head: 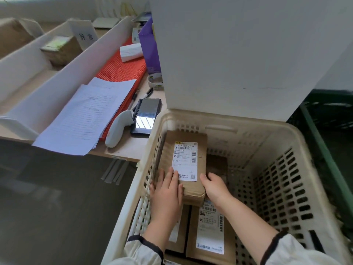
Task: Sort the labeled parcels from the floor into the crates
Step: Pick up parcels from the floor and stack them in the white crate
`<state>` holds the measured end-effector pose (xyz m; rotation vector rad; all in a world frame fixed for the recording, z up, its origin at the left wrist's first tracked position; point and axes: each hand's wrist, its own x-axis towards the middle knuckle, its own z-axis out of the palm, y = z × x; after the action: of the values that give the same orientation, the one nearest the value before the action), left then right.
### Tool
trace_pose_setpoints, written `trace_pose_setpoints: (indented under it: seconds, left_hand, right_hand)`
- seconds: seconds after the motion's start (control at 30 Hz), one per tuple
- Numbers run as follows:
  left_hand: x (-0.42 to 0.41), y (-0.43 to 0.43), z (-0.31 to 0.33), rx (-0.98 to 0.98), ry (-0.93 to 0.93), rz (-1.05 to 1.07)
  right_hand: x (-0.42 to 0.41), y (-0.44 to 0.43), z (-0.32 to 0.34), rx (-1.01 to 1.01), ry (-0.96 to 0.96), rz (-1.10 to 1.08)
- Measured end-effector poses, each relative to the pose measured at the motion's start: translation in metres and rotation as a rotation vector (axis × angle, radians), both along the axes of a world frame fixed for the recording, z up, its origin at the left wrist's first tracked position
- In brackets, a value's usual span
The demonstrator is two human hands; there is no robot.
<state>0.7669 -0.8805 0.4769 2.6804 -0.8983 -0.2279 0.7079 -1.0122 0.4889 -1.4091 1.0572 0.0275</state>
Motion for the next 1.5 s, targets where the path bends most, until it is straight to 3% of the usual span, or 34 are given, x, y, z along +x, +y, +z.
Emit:
trace_pose_setpoints:
  seconds: [0.23, 0.33, 0.47, 0.67, 1.03, 1.5]
  left_hand:
    - [-0.009, 0.003, 0.014, 0.068, 0.089, 0.034]
    - [-0.027, 0.012, 0.034, 0.028, 0.088, 0.027]
    - [-0.048, 0.028, 0.063, 0.106, 0.282, -0.03]
    - [-0.075, 0.067, 0.107, 0.028, 0.444, -0.016]
    - [-0.104, 0.15, 0.198, -0.122, 0.328, 0.155]
    - [-0.196, 0.294, 0.23, -0.267, 0.206, 0.558]
  right_hand:
    - [-0.011, 0.001, 0.027, 0.018, 0.024, -0.007]
    - [-0.04, -0.001, 0.047, -0.104, -0.036, -0.043]
    - [-0.082, 0.02, 0.067, -0.152, 0.042, 0.054]
    - [-0.122, 0.067, 0.117, -0.087, 0.104, 0.144]
    - [-0.151, 0.113, 0.22, -0.174, -0.062, 0.217]
    - [-0.171, 0.245, 0.255, -0.245, -0.207, 0.665]
